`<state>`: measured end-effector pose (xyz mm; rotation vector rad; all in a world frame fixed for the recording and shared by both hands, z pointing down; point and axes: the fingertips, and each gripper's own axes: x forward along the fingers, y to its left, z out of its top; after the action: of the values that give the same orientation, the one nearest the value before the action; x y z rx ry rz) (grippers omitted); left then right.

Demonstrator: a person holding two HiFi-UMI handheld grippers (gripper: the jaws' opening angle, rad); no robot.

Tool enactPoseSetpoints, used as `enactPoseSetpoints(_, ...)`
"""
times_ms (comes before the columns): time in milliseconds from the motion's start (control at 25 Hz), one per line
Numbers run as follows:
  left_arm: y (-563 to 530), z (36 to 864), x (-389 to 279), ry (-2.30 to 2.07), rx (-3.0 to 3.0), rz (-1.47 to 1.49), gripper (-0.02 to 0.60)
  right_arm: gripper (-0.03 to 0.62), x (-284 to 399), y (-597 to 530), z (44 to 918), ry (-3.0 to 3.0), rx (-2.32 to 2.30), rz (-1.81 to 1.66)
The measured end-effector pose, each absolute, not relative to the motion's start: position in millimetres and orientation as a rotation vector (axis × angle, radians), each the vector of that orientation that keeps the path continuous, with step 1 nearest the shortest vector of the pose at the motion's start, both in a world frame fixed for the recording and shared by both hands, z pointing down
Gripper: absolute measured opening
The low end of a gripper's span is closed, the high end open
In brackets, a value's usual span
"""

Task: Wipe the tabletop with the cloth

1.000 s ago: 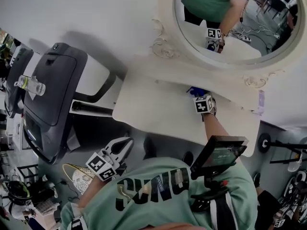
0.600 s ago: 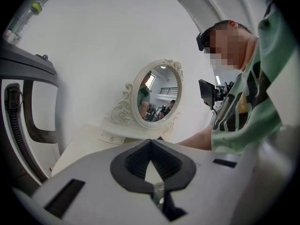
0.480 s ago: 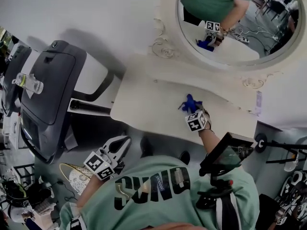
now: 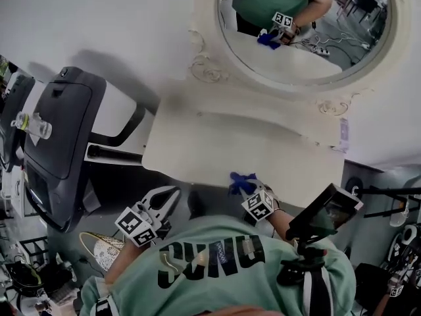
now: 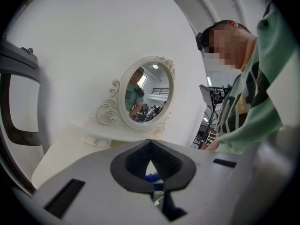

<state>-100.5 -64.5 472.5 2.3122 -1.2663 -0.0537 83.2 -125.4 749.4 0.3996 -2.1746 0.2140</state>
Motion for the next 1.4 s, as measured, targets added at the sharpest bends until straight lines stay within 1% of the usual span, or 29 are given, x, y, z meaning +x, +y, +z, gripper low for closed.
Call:
enactPoseSetpoints(320,-56,475,-115,-1.31,2.263,-0.043,0.005,0.061,117,-364,740,-2.053,0.999,0.21)
enactPoseSetpoints(440,-52,476,-124,-1.333,2.247,-0.034,0.005,0.06,131,-407,751,-1.955,1.146,0.321)
enactPoseSetpoints(520,-49,477,-130,-1.348,2.237,-0.025,0.005,0.061,138,-418,757,-1.924,1.245,0.439)
enactPoseSetpoints(600,-48,478,-135,-1.359,2.23,-0.025,0.005,0.061,140,-423,758,-1.91,1.301,0.485)
enactPoseSetpoints(720,-47,477,-139,-1.365,2.23,-0.031,0.005,0.06,139,-415,757,-1.887,1.24,0.373)
enactPoseSetpoints(840,-49,476,-134,-1.355,2.243,-0.047,0.004,0.06,137,-370,756,-1.889,1.073,0.219)
enactPoseSetpoints(960,-51,476,-126,-1.332,2.26,-0.053,0.005,0.06,135,-278,760,-1.952,0.858,0.172)
enactPoseSetpoints(1080,-56,477,-119,-1.308,2.273,-0.055,0.005,0.06,135,-169,757,-2.008,0.616,0.196)
enactPoseSetpoints(1200,-62,477,-106,-1.279,2.291,-0.055,0.004,0.06,140,-103,757,-2.032,0.476,0.23)
enactPoseSetpoints(1320,-67,477,-90,-1.24,2.312,-0.046,0.005,0.06,145,-104,756,-2.067,0.491,0.29)
enactPoseSetpoints(1400,-68,476,-82,-1.226,2.322,-0.037,0.005,0.06,156,-141,751,-2.089,0.614,0.341)
